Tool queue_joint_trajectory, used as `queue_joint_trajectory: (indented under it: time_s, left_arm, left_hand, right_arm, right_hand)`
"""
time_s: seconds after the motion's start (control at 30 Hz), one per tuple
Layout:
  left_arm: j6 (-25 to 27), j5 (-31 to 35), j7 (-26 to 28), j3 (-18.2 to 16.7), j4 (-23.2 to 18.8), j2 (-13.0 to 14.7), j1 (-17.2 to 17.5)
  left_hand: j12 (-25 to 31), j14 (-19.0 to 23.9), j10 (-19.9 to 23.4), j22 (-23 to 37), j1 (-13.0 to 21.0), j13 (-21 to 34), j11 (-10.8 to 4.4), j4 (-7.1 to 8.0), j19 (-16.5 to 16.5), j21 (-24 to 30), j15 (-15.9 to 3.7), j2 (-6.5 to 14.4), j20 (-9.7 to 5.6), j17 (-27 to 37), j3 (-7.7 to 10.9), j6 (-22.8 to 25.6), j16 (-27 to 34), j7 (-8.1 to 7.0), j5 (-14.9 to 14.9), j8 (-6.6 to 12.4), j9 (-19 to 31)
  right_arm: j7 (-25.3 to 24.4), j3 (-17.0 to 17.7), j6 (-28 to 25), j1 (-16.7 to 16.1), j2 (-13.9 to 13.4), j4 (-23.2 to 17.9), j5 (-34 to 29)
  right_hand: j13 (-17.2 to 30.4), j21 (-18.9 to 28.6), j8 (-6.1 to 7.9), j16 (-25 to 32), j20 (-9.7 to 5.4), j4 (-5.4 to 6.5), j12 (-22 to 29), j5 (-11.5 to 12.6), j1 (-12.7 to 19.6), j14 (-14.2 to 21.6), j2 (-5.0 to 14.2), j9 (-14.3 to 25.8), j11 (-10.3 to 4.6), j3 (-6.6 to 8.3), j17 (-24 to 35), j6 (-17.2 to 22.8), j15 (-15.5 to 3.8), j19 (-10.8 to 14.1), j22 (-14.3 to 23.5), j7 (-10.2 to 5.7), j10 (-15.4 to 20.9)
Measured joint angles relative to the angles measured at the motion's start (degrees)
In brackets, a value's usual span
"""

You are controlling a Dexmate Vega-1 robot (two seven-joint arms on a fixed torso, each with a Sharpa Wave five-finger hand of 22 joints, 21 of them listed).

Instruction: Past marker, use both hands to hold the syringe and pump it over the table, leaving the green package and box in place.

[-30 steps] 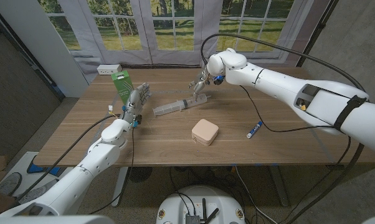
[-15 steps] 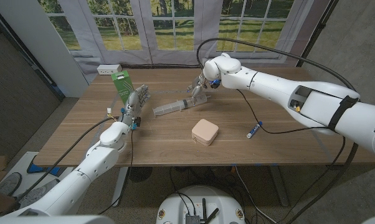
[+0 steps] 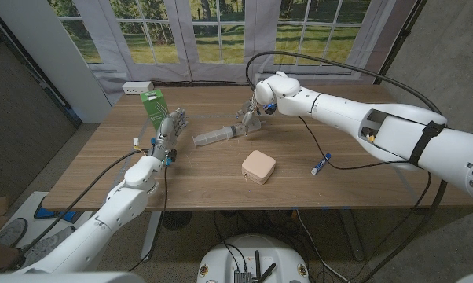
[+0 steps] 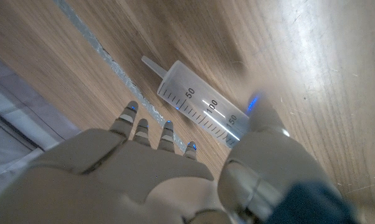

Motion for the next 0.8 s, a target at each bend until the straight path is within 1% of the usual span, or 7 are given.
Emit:
queue_joint_trajectory:
  time_s: [0.1, 0.27, 0.37, 0.53, 0.6, 0.7, 0.8]
  left_arm:
    - [0.0, 0.0, 0.0, 0.0, 0.0, 0.0, 0.1]
    - [0.1, -0.1, 0.1, 0.0, 0.0, -0.1, 0.2]
    - [0.1, -0.1, 0.1, 0.0, 0.0, -0.2, 0.2]
    - [0.2, -0.2, 0.1, 0.0, 0.2, -0.3, 0.2]
    - [0.2, -0.2, 0.1, 0.0, 0.3, -0.3, 0.2]
    - [0.2, -0.3, 0.1, 0.0, 0.4, -0.4, 0.0]
    - [0.3, -0.3, 0.1, 0.1, 0.6, -0.5, -0.1]
  left_hand:
    - [0.0, 0.0, 0.0, 0.0, 0.0, 0.0, 0.0, 0.0, 0.0, 0.0, 0.0, 0.0, 0.0, 0.0, 0.0, 0.0, 0.0, 0.0, 0.0, 0.0, 0.0]
    - [0.0, 0.0, 0.0, 0.0, 0.0, 0.0, 0.0, 0.0, 0.0, 0.0, 0.0, 0.0, 0.0, 0.0, 0.0, 0.0, 0.0, 0.0, 0.0, 0.0, 0.0]
    - [0.0, 0.0, 0.0, 0.0, -0.2, 0.0, 0.0, 0.0, 0.0, 0.0, 0.0, 0.2, 0.0, 0.0, 0.0, 0.0, 0.0, 0.0, 0.0, 0.0, 0.0]
    - [-0.2, 0.0, 0.0, 0.0, -0.2, 0.0, 0.0, 0.0, 0.0, 0.0, 0.0, 0.2, 0.0, 0.0, 0.0, 0.0, 0.0, 0.0, 0.0, 0.0, 0.0]
    - [-0.2, 0.0, 0.0, 0.0, -0.1, 0.0, 0.0, 0.11, 0.0, 0.0, 0.0, 0.2, 0.0, 0.0, 0.11, 0.0, 0.0, 0.0, 0.0, 0.0, 0.0]
    - [-0.2, 0.0, 0.0, 0.0, -0.2, 0.0, 0.0, 0.24, 0.0, 0.0, 0.0, 0.1, 0.0, 0.0, 0.23, 0.0, 0.0, 0.0, 0.0, 0.0, 0.0]
    - [-0.2, 0.0, 0.0, 0.0, -0.4, 0.0, 0.0, 0.23, 0.0, 0.0, 0.0, -0.1, 0.0, 0.0, 0.23, 0.0, 0.0, 0.0, 0.0, 0.0, 0.0]
  right_arm:
    - [-0.6, -0.2, 0.2, 0.0, 0.1, 0.4, -0.3]
    - [-1.9, -0.4, 0.3, -0.2, 0.0, 0.4, -0.9]
    - [-2.5, -0.4, 0.3, -0.2, 0.0, 0.4, -1.2]
    - [-3.7, -0.5, 0.3, -0.9, -0.4, 0.2, -1.8]
    - [-4.2, -0.5, 0.2, -1.0, -0.4, 0.2, -2.0]
    - [-5.0, -0.5, 0.2, -1.2, -0.5, 0.1, -2.4]
    - [-5.7, -0.5, 0.1, -1.5, -0.7, 0.0, -2.8]
  right_hand:
    - [0.0, 0.4, 0.96, 0.6, -0.23, -0.13, 0.5, 0.0, 0.3, 1.0, 0.26, 0.0, -0.14, 0.13, 0.0, 0.3, -1.0, 1.5, -0.1, -0.23, 2.0]
    - [0.0, 0.7, 3.09, 1.5, -0.26, -0.05, 1.0, -0.4, 2.9, 3.5, 0.13, 0.3, -1.2, 0.85, 0.0, 6.4, -2.73, 4.7, -0.1, -0.18, 5.4]
    - [0.0, 0.9, 3.9, 1.7, -0.63, 0.03, 1.2, -0.7, 2.9, 4.5, 0.11, 0.3, -1.48, 0.93, 0.0, 9.0, -3.69, 6.4, -0.1, -0.27, 7.2]
    - [0.0, 0.9, 4.95, 2.6, -1.36, 0.03, 1.9, -1.2, 3.8, 6.4, -0.72, 0.3, -2.7, 0.92, 0.0, 12.7, -4.97, 7.5, -0.1, -0.29, 10.2]
    - [0.0, 0.9, 5.25, 3.0, -1.76, 0.03, 1.9, -1.3, 4.2, 7.1, -0.33, 0.3, -3.31, 0.92, 0.0, 13.9, -5.67, 7.9, -0.1, -0.29, 11.2]
    - [0.0, 0.9, 5.84, 3.3, -1.58, 0.17, 2.3, -1.3, 4.5, 8.1, -0.03, 0.3, -3.46, 1.1, 0.0, 15.4, -6.04, 8.5, -0.1, -0.37, 12.6]
    - [0.0, 0.9, 6.3, 3.8, -2.18, 0.03, 2.6, -1.3, 5.1, 9.2, 0.57, 0.3, -3.73, 1.4, 0.0, 17.3, -7.12, 9.1, -0.1, -0.35, 14.7]
